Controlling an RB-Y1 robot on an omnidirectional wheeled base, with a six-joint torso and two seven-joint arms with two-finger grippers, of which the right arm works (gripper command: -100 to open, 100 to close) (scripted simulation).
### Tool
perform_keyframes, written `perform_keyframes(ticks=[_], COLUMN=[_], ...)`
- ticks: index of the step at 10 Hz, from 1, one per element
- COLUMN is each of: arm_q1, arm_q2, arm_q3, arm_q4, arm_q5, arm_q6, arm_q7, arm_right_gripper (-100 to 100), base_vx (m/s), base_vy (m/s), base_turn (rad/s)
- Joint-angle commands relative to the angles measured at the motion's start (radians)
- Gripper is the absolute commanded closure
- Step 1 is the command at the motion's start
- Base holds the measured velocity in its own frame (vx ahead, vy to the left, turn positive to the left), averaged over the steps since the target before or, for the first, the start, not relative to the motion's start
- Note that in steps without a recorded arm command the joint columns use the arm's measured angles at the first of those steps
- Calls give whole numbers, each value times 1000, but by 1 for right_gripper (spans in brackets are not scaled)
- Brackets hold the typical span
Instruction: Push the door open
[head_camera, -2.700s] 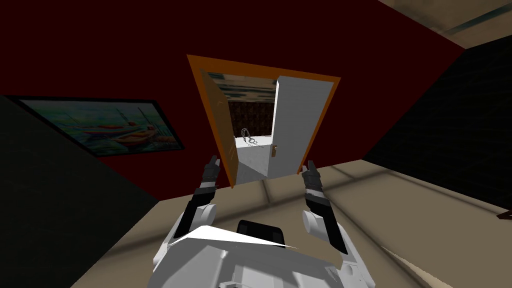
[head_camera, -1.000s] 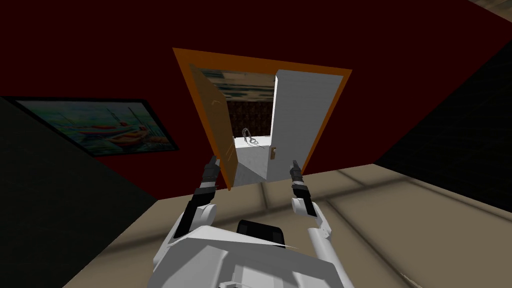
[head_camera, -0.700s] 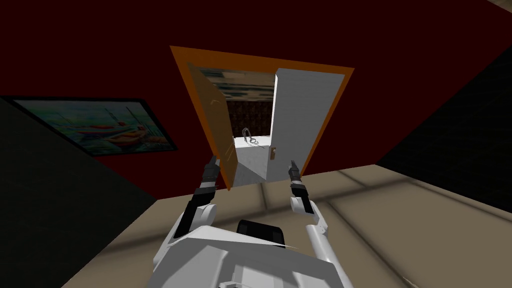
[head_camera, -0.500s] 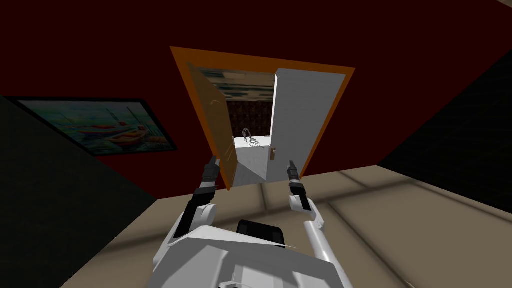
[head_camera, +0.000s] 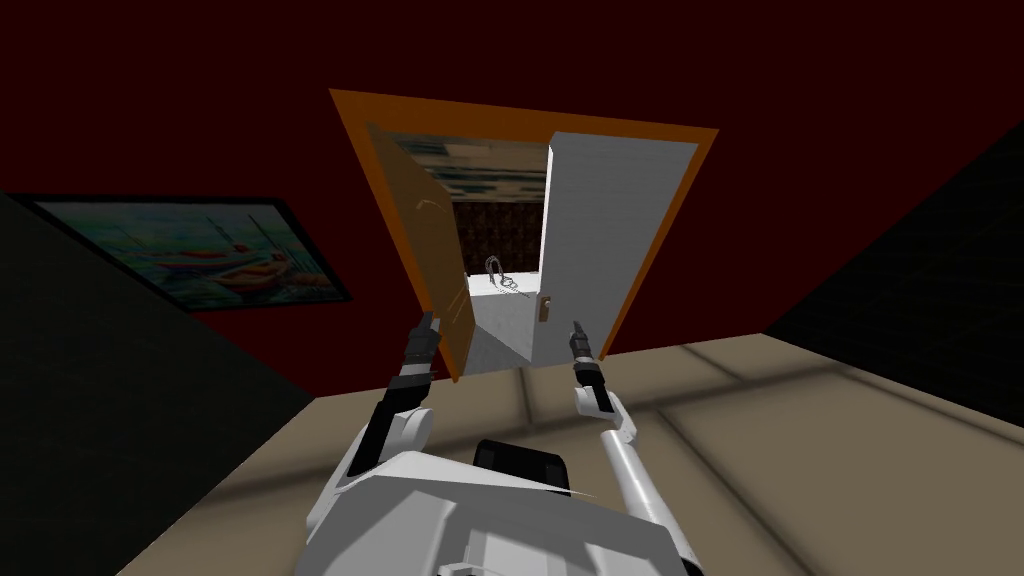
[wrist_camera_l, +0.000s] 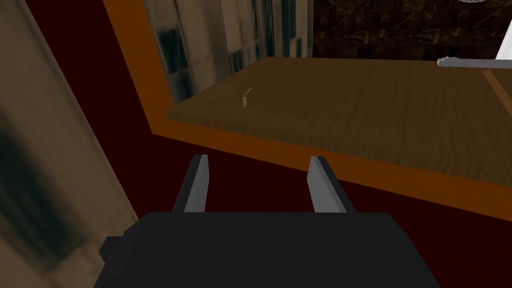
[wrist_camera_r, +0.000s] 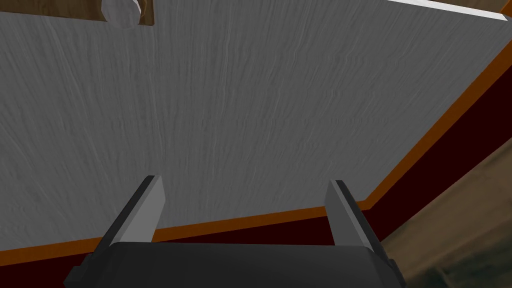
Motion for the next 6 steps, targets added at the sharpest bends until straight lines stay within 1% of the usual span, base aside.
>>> perform_keyframes(ticks=[1, 2, 3, 4, 5, 6], arm_q1=[-40, -40, -74, -74, -109, -109], arm_q2=[0, 0, 0, 0, 0, 0], arm_q3=[0, 0, -1, -1, -1, -1], arm_q4=[50, 70, 97, 126, 165, 182], arm_q5=[5, 5, 9, 9, 12, 12], arm_q6=[-2, -2, -6, -6, -10, -10], arm_q7=[-10, -10, -17, -17, -25, -25], arm_right_gripper=[-100, -100, -100, -100, -100, -100], base_vx=[47, 42, 44, 39, 46, 44], base_vy=[-42, -47, -64, -52, -43, -39], base_turn=[33, 18, 25, 26, 37, 17])
